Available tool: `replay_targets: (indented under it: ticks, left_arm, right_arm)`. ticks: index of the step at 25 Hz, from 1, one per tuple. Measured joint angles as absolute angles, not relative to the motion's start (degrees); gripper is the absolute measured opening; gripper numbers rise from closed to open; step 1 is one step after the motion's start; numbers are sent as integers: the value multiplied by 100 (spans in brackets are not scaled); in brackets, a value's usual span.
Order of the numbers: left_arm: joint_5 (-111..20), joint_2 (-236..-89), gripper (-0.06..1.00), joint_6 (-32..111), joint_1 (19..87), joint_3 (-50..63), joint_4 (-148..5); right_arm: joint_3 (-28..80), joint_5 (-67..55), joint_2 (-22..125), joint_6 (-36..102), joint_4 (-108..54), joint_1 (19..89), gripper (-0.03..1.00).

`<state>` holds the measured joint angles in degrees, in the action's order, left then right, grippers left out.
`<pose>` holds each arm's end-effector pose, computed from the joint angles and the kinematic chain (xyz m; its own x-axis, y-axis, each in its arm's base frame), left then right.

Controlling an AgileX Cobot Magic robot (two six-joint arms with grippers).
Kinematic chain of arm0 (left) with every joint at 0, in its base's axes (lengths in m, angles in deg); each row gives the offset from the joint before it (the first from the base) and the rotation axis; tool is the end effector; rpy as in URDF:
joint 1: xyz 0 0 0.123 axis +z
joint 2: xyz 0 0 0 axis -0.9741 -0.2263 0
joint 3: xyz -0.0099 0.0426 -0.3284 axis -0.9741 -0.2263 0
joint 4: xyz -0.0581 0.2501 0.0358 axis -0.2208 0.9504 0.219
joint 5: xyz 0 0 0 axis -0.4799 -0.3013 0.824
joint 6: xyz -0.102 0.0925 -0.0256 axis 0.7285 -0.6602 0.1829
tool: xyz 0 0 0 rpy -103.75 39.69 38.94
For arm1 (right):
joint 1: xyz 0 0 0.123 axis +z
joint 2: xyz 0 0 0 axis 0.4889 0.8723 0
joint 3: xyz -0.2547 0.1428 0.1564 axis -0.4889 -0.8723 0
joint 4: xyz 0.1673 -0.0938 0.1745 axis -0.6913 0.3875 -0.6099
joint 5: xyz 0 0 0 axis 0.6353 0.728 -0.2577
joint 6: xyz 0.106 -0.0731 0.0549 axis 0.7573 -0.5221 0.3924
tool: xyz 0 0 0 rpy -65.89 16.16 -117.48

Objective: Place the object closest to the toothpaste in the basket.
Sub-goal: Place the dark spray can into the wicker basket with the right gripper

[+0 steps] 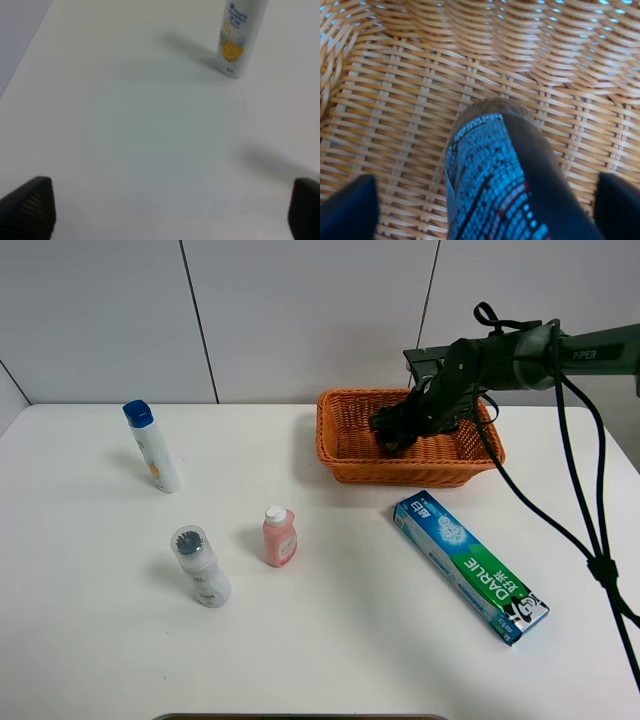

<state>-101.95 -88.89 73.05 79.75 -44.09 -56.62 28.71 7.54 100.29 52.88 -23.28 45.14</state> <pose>-0.0022 0.0020 0.2623 -0.4391 -0.0041 -0.8985 -0.0553 0.9982 0.0225 0.4886 0.1431 0.1386 -0.8072 -0.2162 -0.5493 -0.2784 0.9600 0.0313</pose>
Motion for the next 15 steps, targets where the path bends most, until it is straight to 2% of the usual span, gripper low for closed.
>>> replay_targets:
  ticks: [4,15]
  left_arm:
    - [-10195,-8889,94,7305,7975,-4409,-5662]
    - [-10195,-8889,94,7305,7975,-4409,-5662]
  right_arm:
    - [2871,742,10029,5288,-2328,4514,98]
    - [2871,757,9776,5288,-2328,4514,99]
